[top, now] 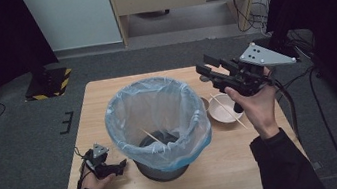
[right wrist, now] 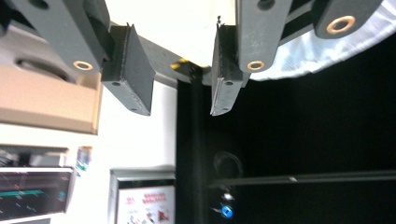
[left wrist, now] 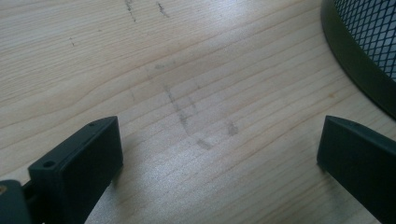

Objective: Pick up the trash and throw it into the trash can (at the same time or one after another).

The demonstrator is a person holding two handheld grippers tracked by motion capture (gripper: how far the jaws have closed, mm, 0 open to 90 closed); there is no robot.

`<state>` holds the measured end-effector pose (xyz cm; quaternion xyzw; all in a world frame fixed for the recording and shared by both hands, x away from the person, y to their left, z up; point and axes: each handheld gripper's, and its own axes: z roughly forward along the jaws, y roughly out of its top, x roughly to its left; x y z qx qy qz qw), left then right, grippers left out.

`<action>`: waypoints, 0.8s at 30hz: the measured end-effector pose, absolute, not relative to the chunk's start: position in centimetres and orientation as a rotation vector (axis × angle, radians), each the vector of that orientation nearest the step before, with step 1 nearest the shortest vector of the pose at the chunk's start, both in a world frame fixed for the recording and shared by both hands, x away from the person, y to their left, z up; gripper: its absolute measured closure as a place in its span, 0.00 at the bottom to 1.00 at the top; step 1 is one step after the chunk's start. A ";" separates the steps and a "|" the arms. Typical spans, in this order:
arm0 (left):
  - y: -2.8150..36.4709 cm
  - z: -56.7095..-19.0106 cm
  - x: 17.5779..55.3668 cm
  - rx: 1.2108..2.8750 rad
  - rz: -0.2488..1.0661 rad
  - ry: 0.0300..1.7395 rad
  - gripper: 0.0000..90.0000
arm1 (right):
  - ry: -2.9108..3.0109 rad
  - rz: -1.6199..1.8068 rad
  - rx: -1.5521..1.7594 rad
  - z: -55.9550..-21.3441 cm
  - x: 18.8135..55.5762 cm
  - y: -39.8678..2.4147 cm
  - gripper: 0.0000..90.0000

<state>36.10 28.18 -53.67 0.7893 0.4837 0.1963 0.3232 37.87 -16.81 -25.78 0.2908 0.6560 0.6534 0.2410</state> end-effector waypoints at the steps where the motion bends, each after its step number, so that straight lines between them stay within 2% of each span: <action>1: 28.2 -53.7 36.1 2.072 0.515 1.269 0.00 | 1.793 1.775 0.808 -26.2 38.0 -17.3 0.65; 14: 28.2 -53.7 36.1 2.071 0.515 1.269 0.00 | 1.813 1.569 1.020 -32.9 39.5 -22.1 0.65; 24: 28.2 -53.7 36.1 2.071 0.515 1.269 0.00 | 1.894 1.393 1.161 -38.5 40.2 -25.1 0.68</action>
